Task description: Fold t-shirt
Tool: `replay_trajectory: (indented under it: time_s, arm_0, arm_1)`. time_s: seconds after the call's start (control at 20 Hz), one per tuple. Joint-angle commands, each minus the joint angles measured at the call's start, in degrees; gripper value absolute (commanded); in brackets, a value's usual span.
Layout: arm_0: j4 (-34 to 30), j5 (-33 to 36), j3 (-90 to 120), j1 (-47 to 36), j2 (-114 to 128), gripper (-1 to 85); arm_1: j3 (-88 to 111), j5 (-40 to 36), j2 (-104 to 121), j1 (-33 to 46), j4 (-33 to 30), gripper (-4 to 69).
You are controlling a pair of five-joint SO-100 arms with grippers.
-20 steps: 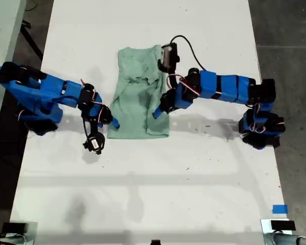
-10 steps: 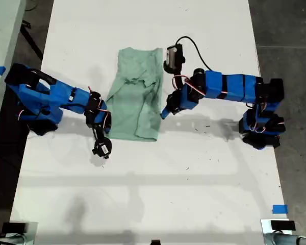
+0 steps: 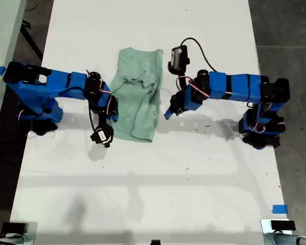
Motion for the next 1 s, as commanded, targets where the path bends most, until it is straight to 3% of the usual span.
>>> replay_trajectory:
  time_s: [0.0,0.15,0.25,0.4,0.65,0.75,0.85,0.95]
  arm_0:
    - [-0.7,6.0,-23.3,1.8,-15.6,-0.1]
    - [6.1,9.6,-48.1,4.3,-35.6,0.7]
    - [5.8,11.2,-47.7,6.8,-37.1,25.3]
    - [11.1,13.5,-47.7,8.9,-31.6,35.2]
    - [16.8,16.4,-44.4,3.8,-9.5,34.3]
    - [23.9,13.8,-38.0,1.6,-3.5,34.4]
    - [22.6,9.8,-25.4,3.0,1.7,34.6]
    - [22.9,4.7,-18.0,4.5,2.6,34.8]
  arm_1:
    - [-0.3,0.9,4.7,0.1,-1.1,16.9]
    - [0.4,1.6,4.7,-0.1,-1.1,16.9]
    - [0.9,1.9,4.8,-0.3,-1.2,16.9]
    - [1.5,1.8,4.7,-0.1,-2.5,17.0]
    - [1.4,1.3,4.7,0.3,-3.6,17.0]
    - [1.6,1.9,4.7,0.2,-2.6,16.8]
    - [2.6,2.5,5.8,0.1,-2.2,16.6]
    - [2.9,2.0,6.9,0.0,-1.4,11.6]
